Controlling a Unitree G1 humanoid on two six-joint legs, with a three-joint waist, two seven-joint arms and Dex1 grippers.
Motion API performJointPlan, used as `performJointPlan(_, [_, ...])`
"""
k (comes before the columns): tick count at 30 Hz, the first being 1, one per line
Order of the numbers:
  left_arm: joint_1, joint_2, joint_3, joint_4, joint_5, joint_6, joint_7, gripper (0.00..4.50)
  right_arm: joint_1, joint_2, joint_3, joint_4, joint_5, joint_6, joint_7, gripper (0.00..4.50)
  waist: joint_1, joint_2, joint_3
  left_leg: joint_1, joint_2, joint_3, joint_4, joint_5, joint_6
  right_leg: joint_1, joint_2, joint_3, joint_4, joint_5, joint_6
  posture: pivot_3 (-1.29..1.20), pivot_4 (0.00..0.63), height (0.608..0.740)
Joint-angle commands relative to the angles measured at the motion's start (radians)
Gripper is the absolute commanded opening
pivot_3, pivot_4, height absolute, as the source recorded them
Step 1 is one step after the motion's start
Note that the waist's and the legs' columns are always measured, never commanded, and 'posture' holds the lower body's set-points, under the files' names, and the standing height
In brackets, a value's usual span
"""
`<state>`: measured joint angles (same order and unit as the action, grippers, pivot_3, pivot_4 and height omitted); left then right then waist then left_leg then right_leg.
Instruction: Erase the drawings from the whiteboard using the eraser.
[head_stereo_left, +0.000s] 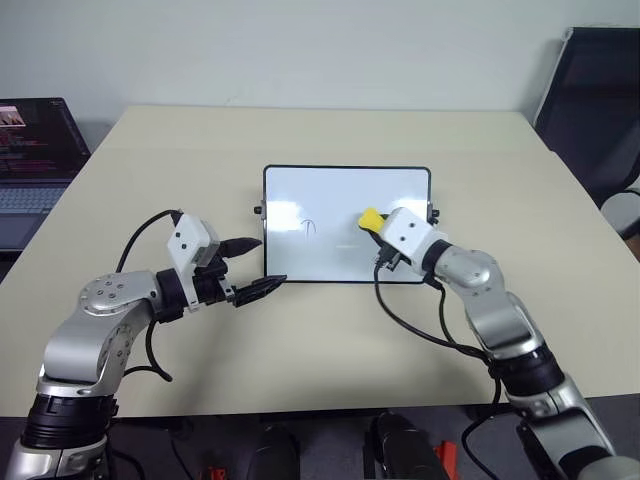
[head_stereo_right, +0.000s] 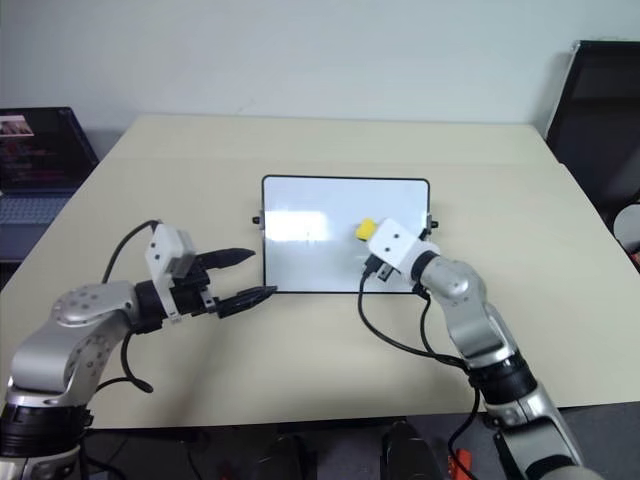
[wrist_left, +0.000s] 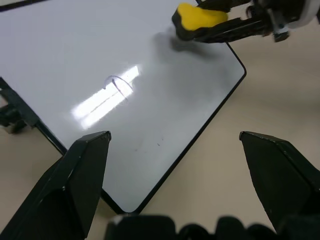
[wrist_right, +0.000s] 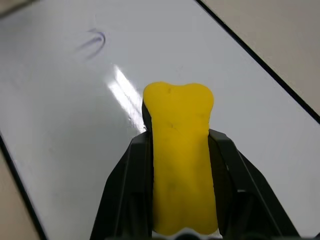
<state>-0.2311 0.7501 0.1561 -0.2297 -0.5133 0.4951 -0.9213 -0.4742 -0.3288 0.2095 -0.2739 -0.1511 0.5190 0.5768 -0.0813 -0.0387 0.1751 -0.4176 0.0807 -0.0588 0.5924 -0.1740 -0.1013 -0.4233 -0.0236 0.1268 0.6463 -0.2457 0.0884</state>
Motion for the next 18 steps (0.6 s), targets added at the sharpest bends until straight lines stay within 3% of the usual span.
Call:
performJointPlan(1, [-0.017, -0.006, 0.032, -0.041, -0.026, -0.004, 0.015, 4.5, 0.041, 0.016, -0.072, -0.145, 0.111, 0.146, 0.027, 1.12, 0.0, 0.0, 0.0, 0.0, 0.0, 0.0, 0.0, 0.0, 0.0, 0.0, 0.0, 0.0, 0.0, 0.0, 0.0, 0.0, 0.15, 0.74])
performJointPlan(7, [-0.018, -0.006, 0.037, -0.026, -0.03, -0.013, 0.016, 4.5, 0.107, 0.0, -0.047, -0.255, 0.18, 0.259, 0.029, 1.12, -0.001, 0.0, 0.0, 0.0, 0.0, 0.0, 0.0, 0.0, 0.0, 0.0, 0.0, 0.0, 0.0, 0.0, 0.0, 0.0, 0.15, 0.74])
performJointPlan(18, [-0.025, 0.008, 0.027, -0.011, -0.01, -0.028, 0.0, 4.5, 0.067, -0.032, 0.029, -0.208, 0.165, 0.205, -0.009, 1.12, -0.002, 0.0, 0.0, 0.0, 0.0, 0.0, 0.0, 0.0, 0.0, -0.001, 0.0, 0.0, 0.0, 0.0, 0.0, 0.0, 0.15, 0.74])
